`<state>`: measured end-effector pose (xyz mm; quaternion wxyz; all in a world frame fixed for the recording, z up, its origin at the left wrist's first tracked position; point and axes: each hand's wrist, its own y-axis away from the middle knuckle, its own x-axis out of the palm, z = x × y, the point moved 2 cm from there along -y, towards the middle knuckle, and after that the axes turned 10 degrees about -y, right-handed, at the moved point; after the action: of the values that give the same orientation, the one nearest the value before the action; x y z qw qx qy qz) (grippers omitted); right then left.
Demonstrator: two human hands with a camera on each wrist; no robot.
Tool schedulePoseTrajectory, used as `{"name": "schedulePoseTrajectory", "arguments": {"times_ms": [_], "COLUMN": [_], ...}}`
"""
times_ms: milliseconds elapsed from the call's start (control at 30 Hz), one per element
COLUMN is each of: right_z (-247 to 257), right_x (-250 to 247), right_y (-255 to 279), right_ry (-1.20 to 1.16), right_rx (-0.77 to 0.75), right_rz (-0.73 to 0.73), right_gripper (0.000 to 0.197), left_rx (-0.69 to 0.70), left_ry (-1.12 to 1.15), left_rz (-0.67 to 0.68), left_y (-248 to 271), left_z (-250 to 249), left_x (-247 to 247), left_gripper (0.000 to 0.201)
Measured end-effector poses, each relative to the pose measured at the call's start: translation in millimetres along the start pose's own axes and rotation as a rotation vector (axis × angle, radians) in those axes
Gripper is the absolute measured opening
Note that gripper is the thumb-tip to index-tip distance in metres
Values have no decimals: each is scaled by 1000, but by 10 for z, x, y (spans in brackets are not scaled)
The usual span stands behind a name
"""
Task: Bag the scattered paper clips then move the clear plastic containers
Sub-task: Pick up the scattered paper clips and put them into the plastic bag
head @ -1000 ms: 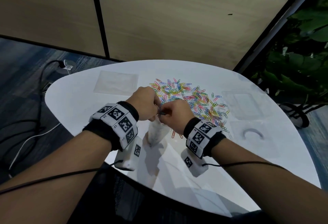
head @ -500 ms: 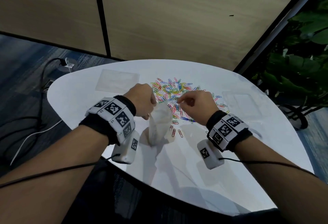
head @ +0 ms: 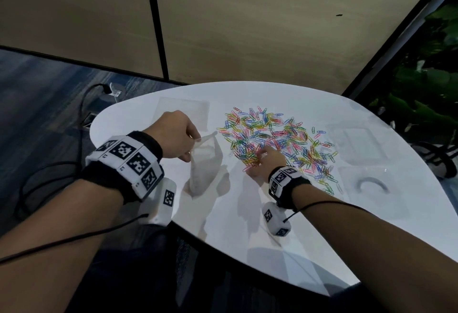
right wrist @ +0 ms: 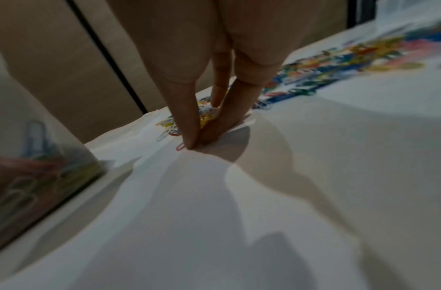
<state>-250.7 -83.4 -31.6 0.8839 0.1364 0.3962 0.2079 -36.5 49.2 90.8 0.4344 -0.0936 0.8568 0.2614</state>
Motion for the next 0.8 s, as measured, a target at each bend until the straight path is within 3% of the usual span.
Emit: {"name": "schedulePoseTrajectory", "arguments": {"times_ms": [100,200,300,400,567,700,800], "right_z": [128,243,341,344,234,36,118], "right_x": [108,260,343,327,-43,-309,-427], "right_y": [-133,-197,-233,-287,-358,-329,-165], "right_ry": [256,556,686,658,301,-364,-827], "right_rx": [-207,-440,-459,-410,-171,123,213], "right_rz": [-13,40,53,52,19,114,151], "right_gripper": [53,25,18,22,16,28,25], "left_rx": [-4,2,19,33,44,43,37], "left_ry": [6,-11,-35,-45,-67,-72,-67], "left_rz": [-13,-29,-24,-14,-8,-3,-6], "left_y": [-4,-24,-63,-96,-126,-138,-151], "left_z": [35,32,16,-3,-12,-11,-27], "left_x": [-45,-20,52,94,103,118,124], "left_gripper": [24,26,28,28,29,29,29]}}
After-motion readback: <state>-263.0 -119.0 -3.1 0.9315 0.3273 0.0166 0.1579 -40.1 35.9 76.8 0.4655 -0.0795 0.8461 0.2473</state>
